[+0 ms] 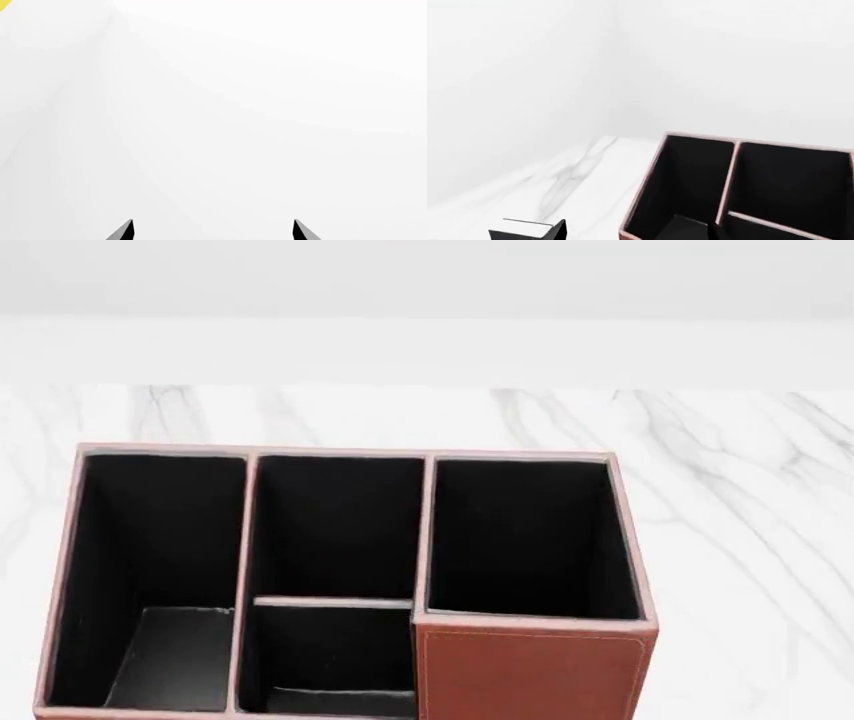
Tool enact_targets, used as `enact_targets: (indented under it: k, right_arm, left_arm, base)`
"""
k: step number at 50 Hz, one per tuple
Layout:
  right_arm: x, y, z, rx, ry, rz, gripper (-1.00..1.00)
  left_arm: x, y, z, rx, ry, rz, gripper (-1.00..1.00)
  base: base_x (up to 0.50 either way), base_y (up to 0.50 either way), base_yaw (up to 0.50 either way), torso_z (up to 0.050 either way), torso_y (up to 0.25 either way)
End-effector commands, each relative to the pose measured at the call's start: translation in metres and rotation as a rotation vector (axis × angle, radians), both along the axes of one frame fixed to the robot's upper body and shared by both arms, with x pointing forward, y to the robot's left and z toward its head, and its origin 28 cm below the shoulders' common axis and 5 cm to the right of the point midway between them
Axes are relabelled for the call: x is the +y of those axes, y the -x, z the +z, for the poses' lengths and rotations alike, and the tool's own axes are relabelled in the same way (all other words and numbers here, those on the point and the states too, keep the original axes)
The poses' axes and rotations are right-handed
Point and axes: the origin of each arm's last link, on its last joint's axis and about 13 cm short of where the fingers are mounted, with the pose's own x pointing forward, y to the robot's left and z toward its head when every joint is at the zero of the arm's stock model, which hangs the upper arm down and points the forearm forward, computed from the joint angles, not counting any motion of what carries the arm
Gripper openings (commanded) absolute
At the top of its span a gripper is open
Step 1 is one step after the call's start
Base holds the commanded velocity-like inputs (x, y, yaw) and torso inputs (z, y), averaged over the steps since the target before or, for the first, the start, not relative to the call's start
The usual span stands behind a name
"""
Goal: Pick up the yellow and white mug and place it to the right of the caddy.
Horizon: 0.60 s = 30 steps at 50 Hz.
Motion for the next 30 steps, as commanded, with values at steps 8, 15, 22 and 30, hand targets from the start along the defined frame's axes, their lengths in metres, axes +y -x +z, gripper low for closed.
enact_targets:
  k: [8, 15, 22, 30]
  right_arm:
    - [0.013, 0.011, -0.024, 0.054, 0.047, 0.098, 1.0]
    - [0.019, 0.02, -0.034, 0.077, 0.056, 0.14, 1.0]
    - [0.023, 0.026, -0.038, 0.086, 0.036, 0.162, 1.0]
    - [0.028, 0.033, -0.047, 0.11, 0.035, 0.19, 1.0]
  left_arm:
    - [0.0, 0.0, 0.0, 0.001, -0.001, -0.002, 1.0]
    - [0.0, 0.0, 0.0, 0.002, -0.001, -0.002, 1.0]
    - [0.0, 0.0, 0.0, 0.002, 0.0, -0.003, 1.0]
    - [0.0, 0.0, 0.0, 0.001, 0.0, -0.003, 1.0]
  base:
    - [0.0, 0.0, 0.0, 0.0, 0.0]
    - [0.0, 0.0, 0.0, 0.0, 0.0]
    - [0.0, 0.0, 0.0, 0.0, 0.0]
    - [0.0, 0.0, 0.0, 0.0, 0.0]
